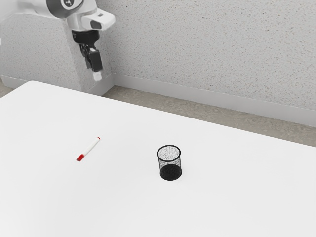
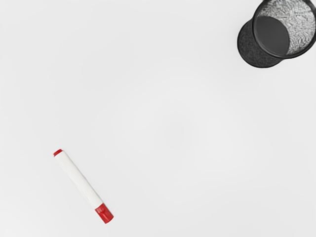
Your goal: Put the marker into the pen holder.
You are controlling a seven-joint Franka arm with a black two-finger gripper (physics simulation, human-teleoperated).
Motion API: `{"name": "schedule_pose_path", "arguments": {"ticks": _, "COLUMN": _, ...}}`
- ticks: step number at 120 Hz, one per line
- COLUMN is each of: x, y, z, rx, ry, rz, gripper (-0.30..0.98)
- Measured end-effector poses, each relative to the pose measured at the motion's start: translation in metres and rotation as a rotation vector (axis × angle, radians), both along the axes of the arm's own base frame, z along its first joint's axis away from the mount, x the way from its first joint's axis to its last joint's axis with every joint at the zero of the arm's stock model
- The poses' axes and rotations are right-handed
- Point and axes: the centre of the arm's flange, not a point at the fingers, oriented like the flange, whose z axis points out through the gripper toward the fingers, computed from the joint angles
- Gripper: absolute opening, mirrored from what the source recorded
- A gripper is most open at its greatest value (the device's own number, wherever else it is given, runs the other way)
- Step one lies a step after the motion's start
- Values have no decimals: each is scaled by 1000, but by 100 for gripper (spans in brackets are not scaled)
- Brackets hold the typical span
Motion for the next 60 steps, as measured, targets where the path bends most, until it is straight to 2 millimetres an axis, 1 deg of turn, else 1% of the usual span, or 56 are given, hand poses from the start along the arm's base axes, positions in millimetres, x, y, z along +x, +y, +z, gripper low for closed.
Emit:
{"name": "schedule_pose_path", "arguments": {"ticks": 13, "x": 2, "y": 0, "z": 3, "rx": -1, "ry": -22, "rz": -51, "gripper": 69}}
{"name": "schedule_pose_path", "arguments": {"ticks": 33, "x": 5, "y": -15, "z": 4, "rx": -2, "ry": -36, "rz": -139, "gripper": 69}}
{"name": "schedule_pose_path", "arguments": {"ticks": 44, "x": 5, "y": -17, "z": 3, "rx": -3, "ry": -38, "rz": -171, "gripper": 69}}
{"name": "schedule_pose_path", "arguments": {"ticks": 54, "x": 5, "y": -21, "z": -5, "rx": -3, "ry": -19, "rz": -198, "gripper": 69}}
{"name": "schedule_pose_path", "arguments": {"ticks": 60, "x": -4, "y": -20, "z": -18, "rx": -6, "ry": 17, "rz": -208, "gripper": 68}}
